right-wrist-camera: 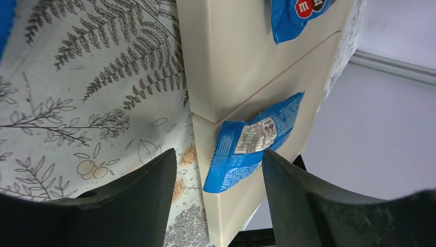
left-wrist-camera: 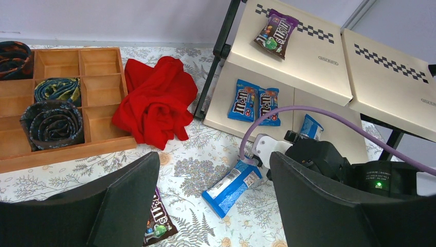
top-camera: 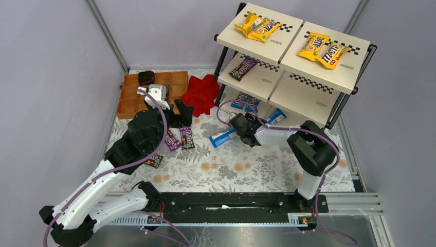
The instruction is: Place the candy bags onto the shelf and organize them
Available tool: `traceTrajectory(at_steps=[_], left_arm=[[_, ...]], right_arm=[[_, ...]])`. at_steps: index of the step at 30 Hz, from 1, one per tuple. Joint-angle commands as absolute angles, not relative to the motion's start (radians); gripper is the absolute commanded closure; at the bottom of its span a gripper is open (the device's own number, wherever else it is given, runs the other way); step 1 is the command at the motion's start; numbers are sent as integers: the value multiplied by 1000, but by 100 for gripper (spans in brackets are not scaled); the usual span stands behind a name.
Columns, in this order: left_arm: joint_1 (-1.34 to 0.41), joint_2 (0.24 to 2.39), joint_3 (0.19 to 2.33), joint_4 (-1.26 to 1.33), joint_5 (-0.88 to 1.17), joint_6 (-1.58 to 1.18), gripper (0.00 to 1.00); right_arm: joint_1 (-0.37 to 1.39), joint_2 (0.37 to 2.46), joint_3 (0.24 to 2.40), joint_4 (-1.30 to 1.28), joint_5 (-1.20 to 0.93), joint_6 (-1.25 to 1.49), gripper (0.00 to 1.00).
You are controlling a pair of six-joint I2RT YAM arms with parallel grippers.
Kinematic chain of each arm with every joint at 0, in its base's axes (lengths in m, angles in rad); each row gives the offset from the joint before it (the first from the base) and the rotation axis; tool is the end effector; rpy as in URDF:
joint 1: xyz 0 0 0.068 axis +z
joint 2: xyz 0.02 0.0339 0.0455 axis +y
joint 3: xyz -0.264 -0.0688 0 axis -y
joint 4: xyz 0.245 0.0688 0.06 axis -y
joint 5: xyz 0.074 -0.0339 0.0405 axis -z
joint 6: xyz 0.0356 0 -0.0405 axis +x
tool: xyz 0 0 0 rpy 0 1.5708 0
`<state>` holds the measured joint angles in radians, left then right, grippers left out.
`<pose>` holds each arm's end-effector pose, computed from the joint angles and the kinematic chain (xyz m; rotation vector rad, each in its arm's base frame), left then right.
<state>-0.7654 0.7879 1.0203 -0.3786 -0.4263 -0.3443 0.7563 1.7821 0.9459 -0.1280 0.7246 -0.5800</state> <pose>0.1282 -0.1028 0.4000 0.0445 1.7247 -0.4595 0.2646 0.2172 0.1473 -1.2421 2.0255 -0.8258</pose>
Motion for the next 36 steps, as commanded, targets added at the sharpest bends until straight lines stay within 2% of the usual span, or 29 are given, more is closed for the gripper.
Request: traceTrajectory(at_steps=[1,11,21,25,36], left_arm=[[-762,793,1009,-332,-417,-345,17],[-762,795,1010,-333,-415,-347,17],[-762,799,1009,-332,-405,-350,17],[-762,800,1009,-331,-404,-351,17],[-762,802,1008,-332,-407,-350,17]], right_arm=[[749,1777,951,-100,818,-566,35],[734,1721,886,-106,842,-607,71],[696,1665,818,-30,836,-738,89],[655,1658,769,96,815,-855,92],[578,1677,745,227,744,-950,88]])
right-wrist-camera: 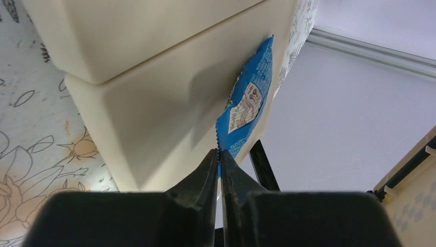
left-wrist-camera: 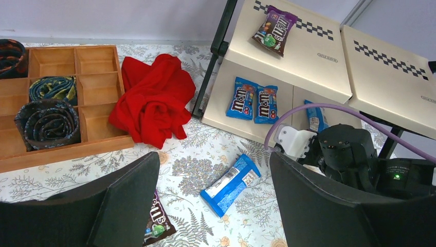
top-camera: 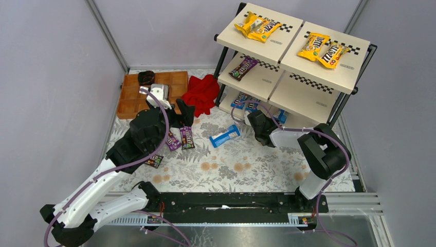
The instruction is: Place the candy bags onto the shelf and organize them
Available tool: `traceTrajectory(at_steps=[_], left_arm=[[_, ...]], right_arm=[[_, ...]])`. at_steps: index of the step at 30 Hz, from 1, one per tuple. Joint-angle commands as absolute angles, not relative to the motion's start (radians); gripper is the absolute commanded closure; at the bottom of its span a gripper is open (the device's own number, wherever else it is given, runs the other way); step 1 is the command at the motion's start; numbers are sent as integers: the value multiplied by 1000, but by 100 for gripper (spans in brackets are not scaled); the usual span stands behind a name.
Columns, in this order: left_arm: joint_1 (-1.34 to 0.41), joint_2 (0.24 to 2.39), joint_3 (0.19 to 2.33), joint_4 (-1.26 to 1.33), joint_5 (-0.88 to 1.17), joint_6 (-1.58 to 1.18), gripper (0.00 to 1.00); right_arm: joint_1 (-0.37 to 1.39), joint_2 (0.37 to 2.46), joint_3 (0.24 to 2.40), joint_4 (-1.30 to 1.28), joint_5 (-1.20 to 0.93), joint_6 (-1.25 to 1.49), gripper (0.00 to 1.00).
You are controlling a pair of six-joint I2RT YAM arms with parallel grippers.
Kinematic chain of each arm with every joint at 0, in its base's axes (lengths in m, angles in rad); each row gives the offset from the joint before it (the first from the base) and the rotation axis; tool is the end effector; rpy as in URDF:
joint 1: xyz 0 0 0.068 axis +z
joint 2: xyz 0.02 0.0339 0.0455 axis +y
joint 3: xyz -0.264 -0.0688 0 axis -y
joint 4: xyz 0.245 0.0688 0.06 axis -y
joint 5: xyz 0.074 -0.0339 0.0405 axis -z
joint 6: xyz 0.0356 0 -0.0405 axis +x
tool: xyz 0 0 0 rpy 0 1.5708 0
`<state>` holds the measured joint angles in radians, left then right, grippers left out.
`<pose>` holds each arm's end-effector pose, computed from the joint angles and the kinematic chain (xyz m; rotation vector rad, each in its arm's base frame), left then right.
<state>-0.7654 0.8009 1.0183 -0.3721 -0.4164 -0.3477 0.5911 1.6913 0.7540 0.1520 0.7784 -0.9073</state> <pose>0.1310 -0.1059 0.3981 0.0519 1.7337 -0.4657 0.2758 0.1550 0.1434 -1.2665 1.9293 -1.0699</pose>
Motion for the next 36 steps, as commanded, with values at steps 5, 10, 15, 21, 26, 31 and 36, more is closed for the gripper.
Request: traceTrajectory(at_steps=[5,10,15,21,26,31,36], left_arm=[[-762,803,1008,-332,-411,-350,17],[-756,809,1005,-332,-421,-348,17],[-726,829,1005,-333,-419,-350,17],[-702,872,1005,-337,-430,-357,17],[-703,923,1019,-378,-431,-418,17],[-703,930,968,-434,-317,-578,13],[-701,969,816,-328,-138,-752,11]], right_arm=[[582,1654,756,161,737,-906,48],[650,1597,785,26,763,-830,33],[749,1525,819,-178,798,-683,29],[840,1481,906,-347,723,-375,30],[881,1451,946,-361,626,-116,26],[881,1433,980,-365,413,131,18],[878,1440,975,-269,211,285,8]])
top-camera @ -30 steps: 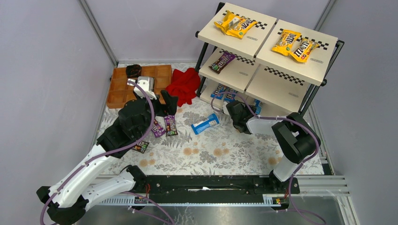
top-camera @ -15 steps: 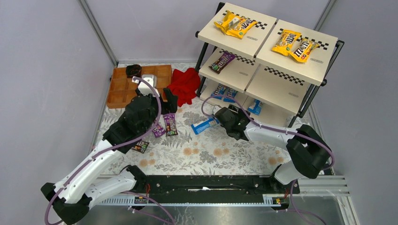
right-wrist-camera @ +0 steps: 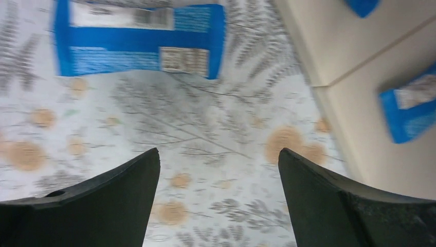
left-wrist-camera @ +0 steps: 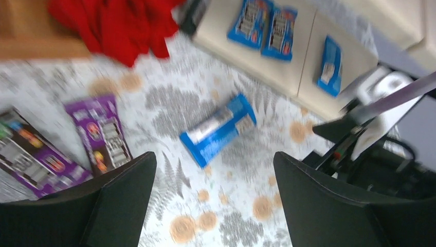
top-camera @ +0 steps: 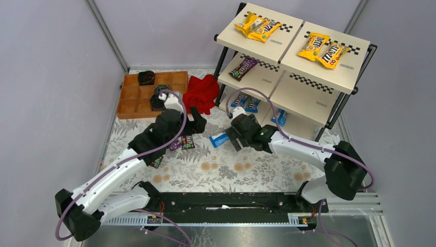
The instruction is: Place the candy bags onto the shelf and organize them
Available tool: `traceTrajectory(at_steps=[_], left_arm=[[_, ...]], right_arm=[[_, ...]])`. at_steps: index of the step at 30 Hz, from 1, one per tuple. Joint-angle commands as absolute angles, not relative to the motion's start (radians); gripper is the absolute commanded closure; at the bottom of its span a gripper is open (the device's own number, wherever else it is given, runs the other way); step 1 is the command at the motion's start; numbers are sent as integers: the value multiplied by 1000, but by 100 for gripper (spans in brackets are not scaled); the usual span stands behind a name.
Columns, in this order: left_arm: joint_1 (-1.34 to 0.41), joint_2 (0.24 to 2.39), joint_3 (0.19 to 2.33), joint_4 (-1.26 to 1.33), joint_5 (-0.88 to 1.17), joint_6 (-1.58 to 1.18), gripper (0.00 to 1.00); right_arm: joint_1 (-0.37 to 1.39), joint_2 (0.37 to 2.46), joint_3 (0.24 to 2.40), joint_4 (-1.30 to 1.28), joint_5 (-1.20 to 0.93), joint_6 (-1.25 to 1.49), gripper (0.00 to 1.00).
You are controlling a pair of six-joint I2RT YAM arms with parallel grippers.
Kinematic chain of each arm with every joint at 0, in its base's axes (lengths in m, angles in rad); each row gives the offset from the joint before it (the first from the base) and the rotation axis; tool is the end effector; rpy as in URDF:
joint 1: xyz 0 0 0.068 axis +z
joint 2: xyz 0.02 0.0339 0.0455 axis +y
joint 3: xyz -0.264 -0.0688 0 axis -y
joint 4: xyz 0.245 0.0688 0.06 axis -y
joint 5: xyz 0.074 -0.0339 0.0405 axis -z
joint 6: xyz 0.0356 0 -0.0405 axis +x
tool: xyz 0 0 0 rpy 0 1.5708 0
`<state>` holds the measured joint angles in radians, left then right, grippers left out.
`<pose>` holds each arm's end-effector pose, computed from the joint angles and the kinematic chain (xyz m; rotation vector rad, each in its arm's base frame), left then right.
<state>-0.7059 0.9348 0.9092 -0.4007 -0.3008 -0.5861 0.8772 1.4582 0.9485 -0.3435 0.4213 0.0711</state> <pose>0.1651 -0.1269 0.3349 -0.0754 2.0154 -0.5355 0.2052 0.2241 0.2284 -0.7394 2.2088 -0.0441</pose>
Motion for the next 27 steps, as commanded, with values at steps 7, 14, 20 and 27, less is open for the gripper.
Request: traceTrajectory(at_steps=[7,14,20,27], left_arm=[[-689,1146,741,-202,-5,-845,19],[-596,1238,672,-95,110,-893,22],[-481,1208,650,-112,163,-899,26],[-428,901,859,-430,-154,-704,17]], right_arm=[[818,1446,908,-97,22,388,5],[751,1433,843,-39,-61,387,5],[812,1505,929,-118,-15,333,7],[952,1745,1197,-361,312,338,4]])
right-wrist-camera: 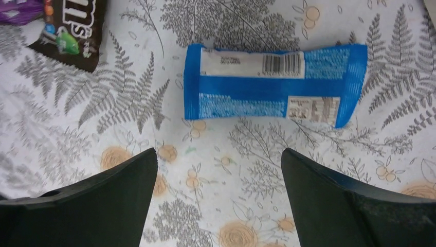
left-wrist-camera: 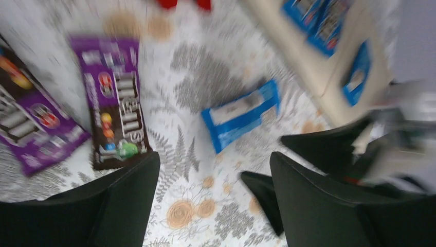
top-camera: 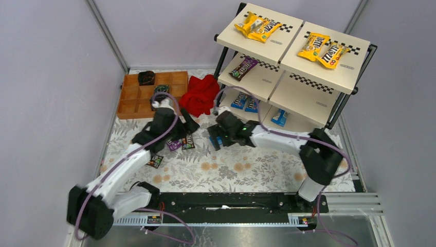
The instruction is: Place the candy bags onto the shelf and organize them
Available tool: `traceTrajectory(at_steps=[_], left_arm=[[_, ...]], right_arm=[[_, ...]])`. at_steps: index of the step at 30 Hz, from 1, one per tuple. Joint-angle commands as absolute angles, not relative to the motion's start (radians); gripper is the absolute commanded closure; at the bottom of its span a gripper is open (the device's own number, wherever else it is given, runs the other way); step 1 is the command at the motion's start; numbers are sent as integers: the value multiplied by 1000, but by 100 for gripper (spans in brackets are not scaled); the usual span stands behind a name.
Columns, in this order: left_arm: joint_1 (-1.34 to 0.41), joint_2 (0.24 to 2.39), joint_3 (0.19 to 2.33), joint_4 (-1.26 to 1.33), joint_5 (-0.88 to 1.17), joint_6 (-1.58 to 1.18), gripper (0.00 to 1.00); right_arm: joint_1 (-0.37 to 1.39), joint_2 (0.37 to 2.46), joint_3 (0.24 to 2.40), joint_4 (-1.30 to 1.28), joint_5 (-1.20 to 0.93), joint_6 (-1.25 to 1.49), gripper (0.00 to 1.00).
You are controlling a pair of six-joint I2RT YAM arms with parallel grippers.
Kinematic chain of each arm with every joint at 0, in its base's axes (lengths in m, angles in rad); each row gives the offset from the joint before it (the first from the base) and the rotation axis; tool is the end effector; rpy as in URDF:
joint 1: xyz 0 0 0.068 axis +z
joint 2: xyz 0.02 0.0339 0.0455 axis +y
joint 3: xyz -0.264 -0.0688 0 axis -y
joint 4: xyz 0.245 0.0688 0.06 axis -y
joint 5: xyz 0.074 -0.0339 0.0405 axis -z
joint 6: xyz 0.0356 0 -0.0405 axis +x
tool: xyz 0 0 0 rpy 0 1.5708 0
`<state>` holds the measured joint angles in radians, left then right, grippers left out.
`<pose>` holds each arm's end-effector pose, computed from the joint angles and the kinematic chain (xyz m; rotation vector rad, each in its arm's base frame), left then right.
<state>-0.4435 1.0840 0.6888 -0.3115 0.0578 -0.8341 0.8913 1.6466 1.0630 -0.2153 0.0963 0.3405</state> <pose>0.2060 -0.1001 0.2368 -0.4317 2.3462 -0.7112 0.2250 0.2731 0.2134 -0.6118 2.3389 0.4723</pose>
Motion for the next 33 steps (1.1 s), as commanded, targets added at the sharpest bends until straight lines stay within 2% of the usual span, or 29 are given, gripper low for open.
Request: traceTrajectory(at_steps=[1,4,8,15,19,24,31,33], left_arm=[[-428,854,891,-448,-214,-670,15],[-428,737,981,-475,-366,-570,9],[-428,660,1048,-446,-454,-490,1],[-430,577,986,-330,-511,-430,1],[-467,540,929,-286,-539,-404,1],[-500,516,894,-276,-586,-379,1],[-522,493,864,-267,-596,-369,1],[-529,486,862,-267,-600,-363,1]], right_arm=[[976,1782,1238,-400,379,329,3],[1034,1900,1388,-535,549,310,2],[1096,2068,1595,-724,712,317,0],[1178,2332,1926,-978,939,345,0],[1185,2436,2022,-1043,996,361,1],[1189,2514,2065,-1065,1044,356,6],[1189,2568,2093,-1027,1043,319,22],[1188,2572,2088,-1021,1050,316,30]])
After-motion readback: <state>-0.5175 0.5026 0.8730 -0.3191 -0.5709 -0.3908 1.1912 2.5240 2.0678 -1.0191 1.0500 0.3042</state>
